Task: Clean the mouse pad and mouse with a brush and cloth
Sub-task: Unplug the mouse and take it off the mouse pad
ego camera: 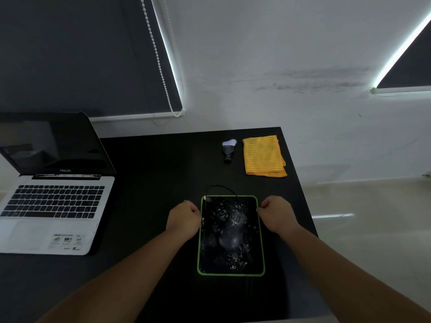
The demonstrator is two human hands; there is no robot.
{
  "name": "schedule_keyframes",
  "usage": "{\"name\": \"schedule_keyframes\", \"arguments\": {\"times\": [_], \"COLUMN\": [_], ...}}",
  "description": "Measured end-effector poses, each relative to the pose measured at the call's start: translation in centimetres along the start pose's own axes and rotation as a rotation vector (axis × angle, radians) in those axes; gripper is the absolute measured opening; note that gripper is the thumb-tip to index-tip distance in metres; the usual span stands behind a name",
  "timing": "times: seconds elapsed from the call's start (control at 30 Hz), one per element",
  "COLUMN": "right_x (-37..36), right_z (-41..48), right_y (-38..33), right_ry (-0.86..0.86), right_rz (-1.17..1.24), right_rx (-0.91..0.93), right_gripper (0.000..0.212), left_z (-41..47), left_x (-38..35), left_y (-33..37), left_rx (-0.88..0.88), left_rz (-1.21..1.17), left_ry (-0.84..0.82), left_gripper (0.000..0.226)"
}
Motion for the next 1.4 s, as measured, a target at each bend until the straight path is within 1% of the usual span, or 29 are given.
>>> {"name": "schedule_keyframes", "arguments": {"times": [0.07, 0.1, 0.13, 0.2, 0.23, 0.3, 0.37, 0.4, 0.47, 0.57, 0.63, 0.73, 0.83, 1.0, 1.1, 1.27, 1.4], "right_x": [0.4, 0.2, -0.3, -1.8, -2.5, -3.7, -4.2, -4.4, -4.5, -4.5, -4.6, -4.7, -4.8, -4.4, -4.5, -4.4, -4.3], "right_z": [-0.3, -0.6, -1.0, -1.7, -2.2, -2.7, -3.1, -3.3, -3.8, -4.2, -4.2, -4.1, -4.0, -4.1, -3.8, -3.5, -3.0], "right_y": [-0.2, -0.4, -0.5, -0.7, -0.8, -0.7, -0.9, -1.0, -1.5, -2.1, -2.2, -2.2, -2.2, -2.7, -2.6, -2.5, -3.2], "right_ry": [0.029, 0.02, -0.01, -0.094, -0.126, -0.153, -0.144, -0.138, -0.121, -0.105, -0.11, -0.119, -0.141, -0.171, -0.171, -0.156, -0.163], "right_rz": [0.014, 0.024, 0.038, 0.084, 0.109, 0.159, 0.191, 0.21, 0.237, 0.254, 0.266, 0.267, 0.265, 0.362, 0.39, 0.468, 0.586], "right_rx": [0.005, 0.0, -0.011, -0.051, -0.071, -0.09, -0.096, -0.102, -0.109, -0.112, -0.122, -0.13, -0.133, -0.177, -0.184, -0.193, -0.161], "right_gripper": [0.018, 0.017, 0.017, 0.016, 0.019, 0.031, 0.034, 0.03, 0.023, 0.028, 0.029, 0.029, 0.023, 0.01, 0.013, 0.018, 0.023], "left_z": [-0.5, -0.9, -1.3, -2.1, -2.6, -3.3, -3.8, -4.0, -4.3, -4.3, -4.5, -5.1, -5.4, -6.4, -6.3, -6.1, -5.7], "left_x": [0.5, 0.6, 0.5, -0.8, -1.5, -3.0, -4.4, -5.0, -5.8, -6.4, -6.5, -6.5, -6.7, -7.1, -7.3, -7.2, -5.5], "left_y": [0.9, 1.5, 2.2, 3.3, 3.6, 3.8, 3.9, 4.0, 4.1, 3.9, 4.0, 4.3, 4.3, 5.3, 5.7, 5.8, 6.0], "left_rx": [-0.104, -0.181, -0.258, -0.36, -0.366, -0.336, -0.318, -0.326, -0.357, -0.388, -0.436, -0.523, -0.546, -0.597, -0.59, -0.549, -0.591], "left_rz": [-0.02, -0.011, 0.01, 0.056, 0.075, 0.137, 0.268, 0.343, 0.462, 0.537, 0.593, 0.661, 0.593, 0.43, 0.402, 0.345, 0.304], "left_ry": [0.046, 0.06, 0.045, -0.057, -0.118, -0.225, -0.288, -0.296, -0.277, -0.26, -0.244, -0.195, -0.192, -0.204, -0.185, -0.153, -0.07], "left_gripper": [0.01, 0.007, 0.01, 0.035, 0.05, 0.084, 0.112, 0.12, 0.13, 0.136, 0.134, 0.12, 0.105, 0.096, 0.093, 0.079, 0.068]}}
Point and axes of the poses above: each hand's wrist, its own z-axis towards the middle knuckle, its own x-axis out of the back of the hand, y = z × x, the point moved 7 cm from there along z, towards the middle knuckle, and after that the axes turned 5 degrees about x, right-handed, at the moved point
